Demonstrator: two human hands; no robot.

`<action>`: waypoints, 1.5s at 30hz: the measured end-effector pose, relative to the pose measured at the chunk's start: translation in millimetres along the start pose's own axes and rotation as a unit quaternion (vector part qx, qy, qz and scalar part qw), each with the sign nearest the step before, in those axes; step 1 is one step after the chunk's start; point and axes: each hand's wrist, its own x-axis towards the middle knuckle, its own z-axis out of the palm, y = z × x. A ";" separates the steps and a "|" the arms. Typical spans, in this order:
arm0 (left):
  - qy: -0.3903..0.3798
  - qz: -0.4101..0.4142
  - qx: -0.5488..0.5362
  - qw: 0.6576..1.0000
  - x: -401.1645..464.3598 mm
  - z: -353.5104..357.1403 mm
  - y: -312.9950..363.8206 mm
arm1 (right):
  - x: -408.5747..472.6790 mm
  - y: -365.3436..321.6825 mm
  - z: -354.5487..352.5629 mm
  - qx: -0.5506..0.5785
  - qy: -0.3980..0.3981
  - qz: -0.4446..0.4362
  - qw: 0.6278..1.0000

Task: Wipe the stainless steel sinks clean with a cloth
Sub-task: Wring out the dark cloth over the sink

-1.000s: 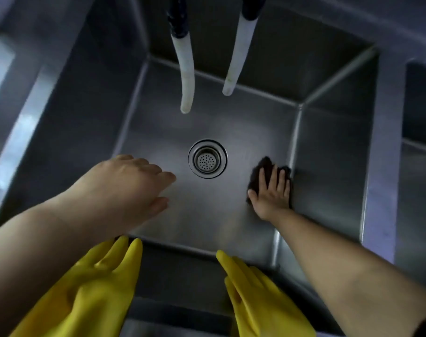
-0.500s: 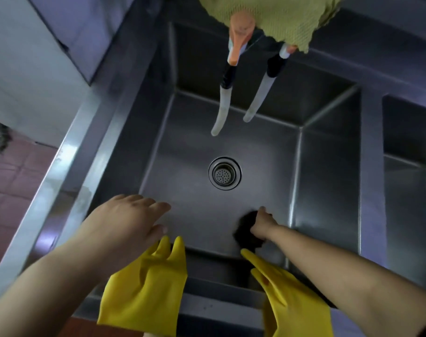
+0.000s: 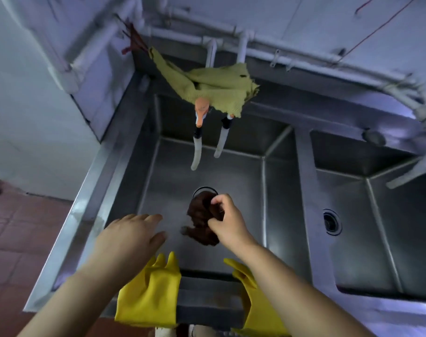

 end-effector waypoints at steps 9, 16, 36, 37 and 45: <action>-0.007 0.021 -0.253 0.967 3.4 -49.7 61.8 | -104.6 -58.9 -37.7 0.066 0.092 -0.073 0.991; -0.041 0.064 -0.309 0.948 -6.3 -58.9 109.8 | -157.3 -50.2 -52.4 0.127 0.113 -0.044 0.984; -0.228 0.280 -0.325 0.874 -41.3 -5.4 333.2 | -269.7 91.9 -185.4 0.493 0.335 0.063 0.801; -0.222 0.278 -0.296 0.886 -40.8 -0.7 351.0 | -278.4 102.4 -201.0 0.463 0.354 0.065 0.810; -0.174 0.304 -0.134 0.927 -44.0 45.2 536.5 | -368.5 221.8 -350.7 0.330 0.417 0.087 0.842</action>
